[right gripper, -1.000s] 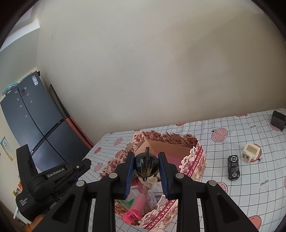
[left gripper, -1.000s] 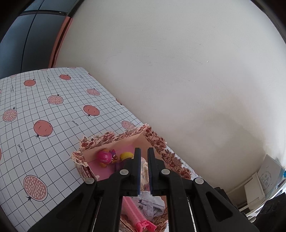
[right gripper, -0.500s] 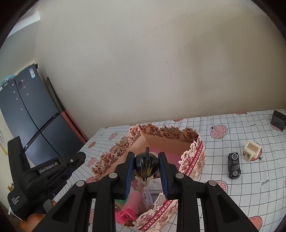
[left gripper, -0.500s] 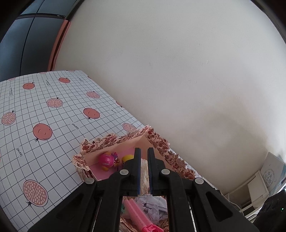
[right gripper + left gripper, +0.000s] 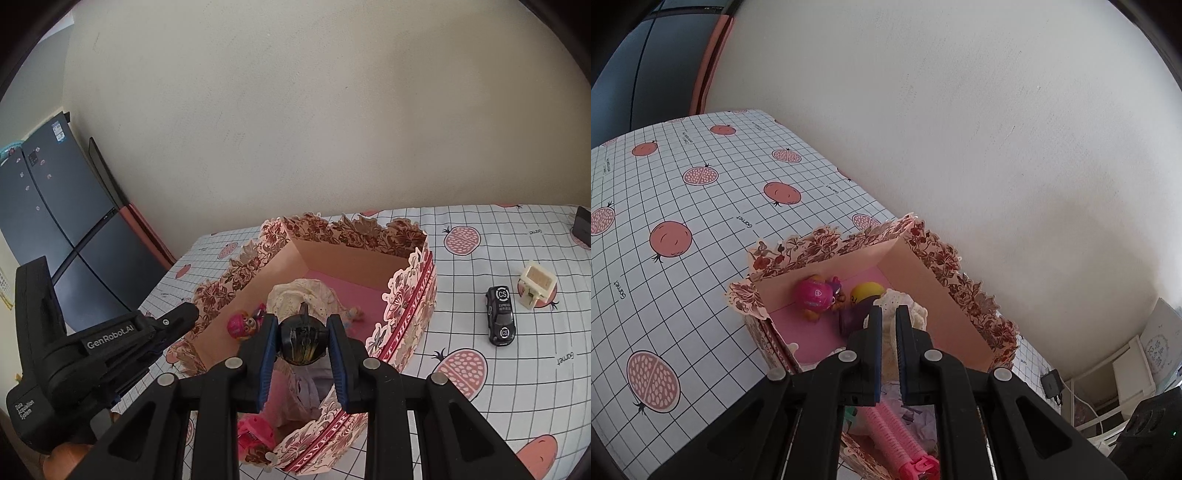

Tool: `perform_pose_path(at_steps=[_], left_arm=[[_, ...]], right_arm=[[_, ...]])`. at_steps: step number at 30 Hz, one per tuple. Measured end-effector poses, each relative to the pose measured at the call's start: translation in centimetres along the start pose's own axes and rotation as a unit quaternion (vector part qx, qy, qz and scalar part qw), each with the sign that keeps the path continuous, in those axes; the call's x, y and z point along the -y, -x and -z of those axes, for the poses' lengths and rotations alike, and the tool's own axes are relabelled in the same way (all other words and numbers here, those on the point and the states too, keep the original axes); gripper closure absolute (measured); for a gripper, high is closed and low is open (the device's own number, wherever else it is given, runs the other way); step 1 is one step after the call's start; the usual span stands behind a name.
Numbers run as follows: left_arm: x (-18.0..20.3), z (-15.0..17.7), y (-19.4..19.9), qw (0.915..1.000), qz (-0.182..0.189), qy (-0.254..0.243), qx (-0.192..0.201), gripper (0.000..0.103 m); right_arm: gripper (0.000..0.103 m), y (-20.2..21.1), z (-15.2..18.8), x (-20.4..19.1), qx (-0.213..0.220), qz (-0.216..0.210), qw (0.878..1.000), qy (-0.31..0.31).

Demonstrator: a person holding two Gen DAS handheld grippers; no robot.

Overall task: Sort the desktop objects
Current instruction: 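Lower the lace cloth and robot figure into the gift box with both tools, then open the right tool to release the robot figure while the left tool releases the lace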

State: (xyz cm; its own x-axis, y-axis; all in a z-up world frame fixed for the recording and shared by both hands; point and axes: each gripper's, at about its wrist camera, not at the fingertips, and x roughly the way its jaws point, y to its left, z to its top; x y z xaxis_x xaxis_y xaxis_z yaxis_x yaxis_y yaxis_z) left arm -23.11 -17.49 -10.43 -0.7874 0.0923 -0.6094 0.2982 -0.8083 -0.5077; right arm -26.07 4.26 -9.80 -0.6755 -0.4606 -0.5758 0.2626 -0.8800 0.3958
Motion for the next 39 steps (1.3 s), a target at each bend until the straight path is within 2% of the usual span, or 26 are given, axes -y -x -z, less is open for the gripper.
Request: perform_pose_path(at_steps=[6, 8, 10, 16, 19, 23, 25, 31, 39], left_arm=[[0.2, 0.1, -0.4, 0.9999, -0.005, -0.005, -0.012, 0.094], [0.2, 0.2, -0.6, 0.9998, -0.005, -0.005, -0.018, 0.086], [0.3, 0.3, -0.6, 0.9998, -0.006, -0.006, -0.019, 0.070], [0.5, 0.3, -0.7, 0.9997, -0.006, -0.010, -0.020, 0.066], [0.5, 0.3, -0.7, 0.9997, -0.008, -0.010, -0.021, 0.057], [0.4, 0.2, -0.5, 0.9998, -0.007, -0.009, -0.017, 0.054], [0.3, 0.2, -0.5, 0.9998, -0.009, -0.007, -0.016, 0.046], [0.1, -0.1, -0.2, 0.9998, -0.012, -0.005, -0.012, 0.039], [-0.7, -0.9, 0.9, 0.9998, -0.014, 0.015, -0.001, 0.039]], right_arm=[[0.073, -0.4, 0.3, -0.7, -0.010, 0.010, 1.000, 0.024], [0.073, -0.6, 0.4, -0.7, -0.015, 0.010, 0.999, 0.028], [0.072, -0.8, 0.6, -0.7, -0.022, 0.015, 0.999, 0.030], [0.066, -1.2, 0.7, -0.2, -0.032, 0.021, 0.999, 0.022], [0.064, -1.2, 0.7, -0.1, -0.033, 0.020, 0.999, 0.022], [0.061, -1.3, 0.7, -0.2, -0.033, 0.018, 0.999, 0.024], [0.060, -1.2, 0.7, -0.2, -0.032, 0.019, 0.999, 0.025], [0.060, -0.9, 0.5, 0.0, -0.027, 0.015, 0.999, 0.016], [0.060, 0.2, -0.2, 0.3, -0.008, 0.017, 1.000, 0.012]])
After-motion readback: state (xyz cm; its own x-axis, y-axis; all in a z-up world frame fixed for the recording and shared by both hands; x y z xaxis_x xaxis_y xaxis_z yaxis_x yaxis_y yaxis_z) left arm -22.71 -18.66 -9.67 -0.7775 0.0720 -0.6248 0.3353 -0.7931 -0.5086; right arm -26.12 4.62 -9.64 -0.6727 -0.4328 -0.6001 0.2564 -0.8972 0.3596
